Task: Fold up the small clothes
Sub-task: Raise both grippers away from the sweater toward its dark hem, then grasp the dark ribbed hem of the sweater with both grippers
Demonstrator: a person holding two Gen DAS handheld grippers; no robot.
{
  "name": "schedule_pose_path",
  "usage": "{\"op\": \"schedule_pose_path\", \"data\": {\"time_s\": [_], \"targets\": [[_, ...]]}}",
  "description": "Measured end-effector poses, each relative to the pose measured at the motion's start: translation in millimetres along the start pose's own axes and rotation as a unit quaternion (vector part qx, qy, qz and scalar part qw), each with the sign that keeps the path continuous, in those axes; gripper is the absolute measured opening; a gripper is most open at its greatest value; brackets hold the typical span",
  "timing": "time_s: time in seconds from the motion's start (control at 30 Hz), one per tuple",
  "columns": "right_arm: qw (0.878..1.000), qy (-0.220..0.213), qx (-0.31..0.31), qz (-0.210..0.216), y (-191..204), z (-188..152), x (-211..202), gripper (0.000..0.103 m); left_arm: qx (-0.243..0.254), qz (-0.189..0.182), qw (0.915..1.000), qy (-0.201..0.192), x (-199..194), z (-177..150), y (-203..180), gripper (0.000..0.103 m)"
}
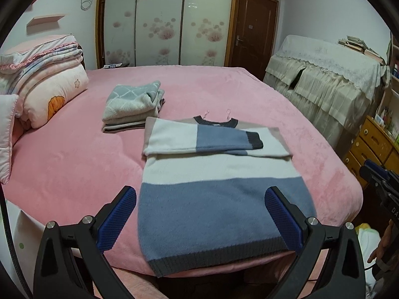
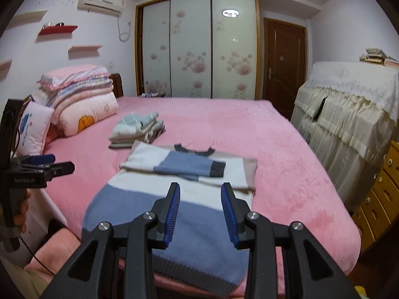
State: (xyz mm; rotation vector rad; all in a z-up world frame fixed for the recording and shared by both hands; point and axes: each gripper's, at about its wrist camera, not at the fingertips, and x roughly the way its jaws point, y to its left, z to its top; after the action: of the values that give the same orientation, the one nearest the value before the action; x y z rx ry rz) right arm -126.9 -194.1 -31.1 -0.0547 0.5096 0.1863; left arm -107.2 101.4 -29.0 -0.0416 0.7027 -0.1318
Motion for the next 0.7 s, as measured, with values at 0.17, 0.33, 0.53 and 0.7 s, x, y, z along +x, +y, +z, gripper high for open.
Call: {"op": "schedule_pose_path", "data": {"time_s": [0.17, 0.33, 0.53, 0.7], "targets": [[0.998, 0.049, 0.04, 0.013, -16.8, -28.2, 18.5, 0.034, 0.009, -0.011, 0.9999, -0.006, 11.9, -24.7, 10.6, 0.102], [0.992, 0.118, 0.053, 0.006, -38.6, -61.6, 45.7, 0.035, 0.028, 0.007, 0.9986, 0.045, 49.8, -56.2, 25.7, 0.102], [0.98, 0.187, 0.074, 0.004, -66.9, -103.5, 82.0, 0.035, 0.02, 0.015, 0.9911, 0.13, 102.7, -96.0, 56.8, 0.102], [0.961, 0.249, 0.116, 0.018, -85.8, -139.7, 106.8, 0.035, -0.056, 0.001, 0.9821, 0.18, 132.6, -121.3, 84.8, 0.102]]}}
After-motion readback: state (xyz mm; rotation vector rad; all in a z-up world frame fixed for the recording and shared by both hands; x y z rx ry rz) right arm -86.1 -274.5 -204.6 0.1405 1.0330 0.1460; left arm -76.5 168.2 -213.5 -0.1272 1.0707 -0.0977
